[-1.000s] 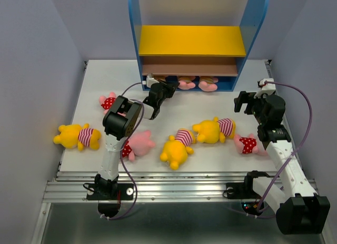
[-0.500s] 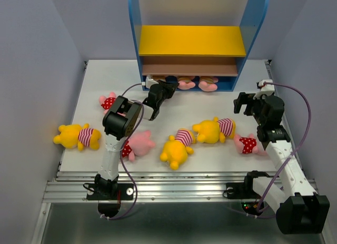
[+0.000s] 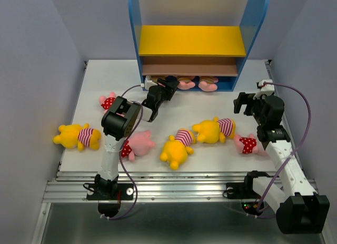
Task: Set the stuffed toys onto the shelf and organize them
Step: Adjust the position of the stuffed toy, then grab a stuffed toy with the right arm
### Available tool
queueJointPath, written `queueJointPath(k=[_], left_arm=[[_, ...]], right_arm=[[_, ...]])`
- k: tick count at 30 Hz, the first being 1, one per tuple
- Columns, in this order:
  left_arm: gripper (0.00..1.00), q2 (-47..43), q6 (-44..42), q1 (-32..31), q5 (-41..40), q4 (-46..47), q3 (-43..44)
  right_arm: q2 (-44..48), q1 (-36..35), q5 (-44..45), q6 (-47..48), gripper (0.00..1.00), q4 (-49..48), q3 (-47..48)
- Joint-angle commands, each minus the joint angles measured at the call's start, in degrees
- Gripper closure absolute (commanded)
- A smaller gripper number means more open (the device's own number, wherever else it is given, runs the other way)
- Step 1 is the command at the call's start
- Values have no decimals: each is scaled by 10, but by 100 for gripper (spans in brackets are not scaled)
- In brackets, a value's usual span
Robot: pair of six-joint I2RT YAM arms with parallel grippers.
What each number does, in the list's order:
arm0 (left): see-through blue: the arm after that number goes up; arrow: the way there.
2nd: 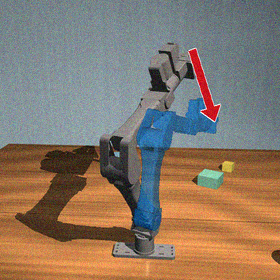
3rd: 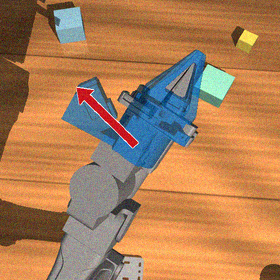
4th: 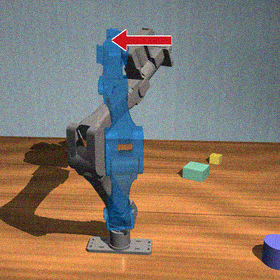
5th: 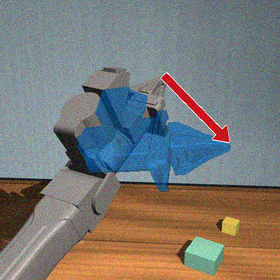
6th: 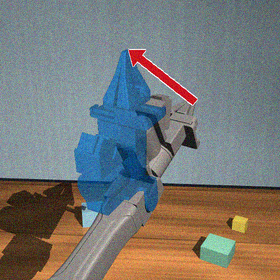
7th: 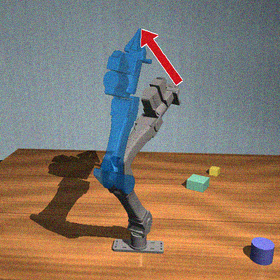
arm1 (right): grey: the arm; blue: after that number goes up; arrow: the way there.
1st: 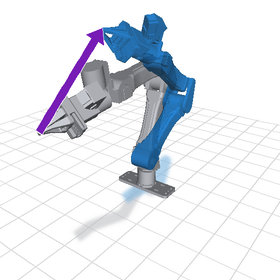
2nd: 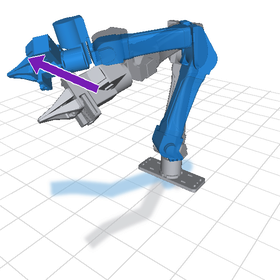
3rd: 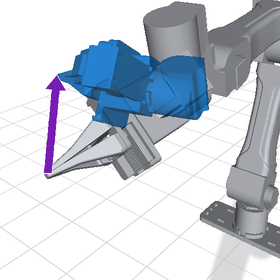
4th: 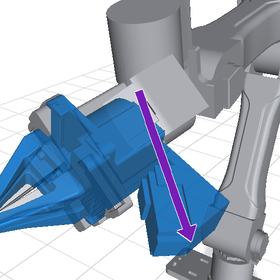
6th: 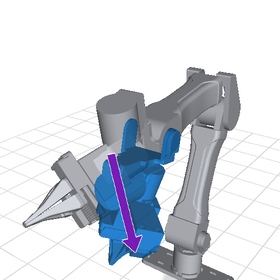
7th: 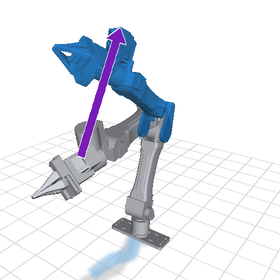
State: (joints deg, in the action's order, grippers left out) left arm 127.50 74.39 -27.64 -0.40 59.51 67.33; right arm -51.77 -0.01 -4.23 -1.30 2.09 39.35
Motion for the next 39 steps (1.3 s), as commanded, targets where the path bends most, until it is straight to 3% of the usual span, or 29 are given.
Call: queueJointPath(k=[1, 9, 15, 18, 22, 28, 31, 34, 36, 37, 39], left_arm=[[33, -48, -8, 1, 20, 48, -20], [29, -82, -24, 1, 33, 90, -76], [28, -131, -36, -1, 62, 155, -164], [28, -180, -64, -7, 82, 166, -217], [28, -279, -142, -18, 109, 114, -285], [28, -485, -332, -19, 103, -111, -313], [26, -591, -455, -18, 28, -317, -279], [16, -682, -561, -14, -27, -419, -246], [6, -738, -601, -13, -71, -489, -223], [3, -755, -632, -13, -91, -516, -218], [2, -784, -655, -12, -92, -534, -220]], right_arm=[[2, 3, 0, 5, 0, -34, 2], [2, 3, 0, 23, 0, -35, 1], [6, 3, -19, 36, 0, -33, -2], [14, 3, -59, 59, 0, -24, -7], [25, 3, -230, 159, 0, 29, -9], [9, 3, -427, 262, 0, 119, -8], [5, 3, -483, 320, 0, 150, -9], [3, 3, -533, 366, 0, 196, -12], [-11, 3, -594, 502, 0, 271, -2], [-20, 3, -610, 595, 0, 355, 16], [-40, 3, -599, 666, 0, 432, 44]])
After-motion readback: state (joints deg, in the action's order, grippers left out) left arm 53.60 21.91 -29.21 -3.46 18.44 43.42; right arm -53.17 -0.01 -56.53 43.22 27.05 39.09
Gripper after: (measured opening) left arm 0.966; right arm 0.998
